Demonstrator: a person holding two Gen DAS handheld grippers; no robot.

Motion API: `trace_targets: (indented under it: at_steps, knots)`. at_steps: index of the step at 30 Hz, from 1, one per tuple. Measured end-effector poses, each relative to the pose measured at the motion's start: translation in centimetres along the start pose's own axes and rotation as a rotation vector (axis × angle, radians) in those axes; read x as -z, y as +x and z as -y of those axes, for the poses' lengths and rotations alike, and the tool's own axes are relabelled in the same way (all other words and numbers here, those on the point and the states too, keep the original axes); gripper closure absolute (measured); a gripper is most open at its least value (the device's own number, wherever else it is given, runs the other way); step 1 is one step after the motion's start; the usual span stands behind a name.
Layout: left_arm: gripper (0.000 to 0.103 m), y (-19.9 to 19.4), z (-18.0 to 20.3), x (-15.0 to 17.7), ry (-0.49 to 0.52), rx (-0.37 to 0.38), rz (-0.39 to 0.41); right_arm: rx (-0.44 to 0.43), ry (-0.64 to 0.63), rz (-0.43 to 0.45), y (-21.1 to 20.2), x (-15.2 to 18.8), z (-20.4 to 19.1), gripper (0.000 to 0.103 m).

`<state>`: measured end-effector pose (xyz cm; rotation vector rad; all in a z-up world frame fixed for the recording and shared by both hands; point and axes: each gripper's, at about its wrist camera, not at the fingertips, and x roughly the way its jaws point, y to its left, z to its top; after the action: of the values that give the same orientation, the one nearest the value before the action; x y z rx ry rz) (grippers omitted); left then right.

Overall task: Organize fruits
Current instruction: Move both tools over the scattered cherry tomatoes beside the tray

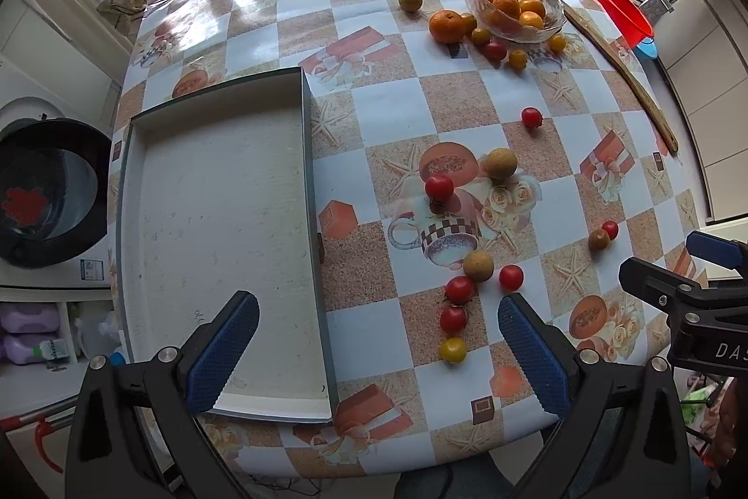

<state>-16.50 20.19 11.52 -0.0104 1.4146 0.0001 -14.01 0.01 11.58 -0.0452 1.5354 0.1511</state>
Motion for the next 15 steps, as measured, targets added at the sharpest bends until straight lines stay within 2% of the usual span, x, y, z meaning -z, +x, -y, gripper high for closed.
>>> trace_targets:
  at_steps: [15]
  knots:
    - [0.000, 0.7, 0.9, 0.1, 0.000, -0.009, -0.020, -0.004, 0.022, -0.011, 0.4, 0.1, 1.0, 0.000]
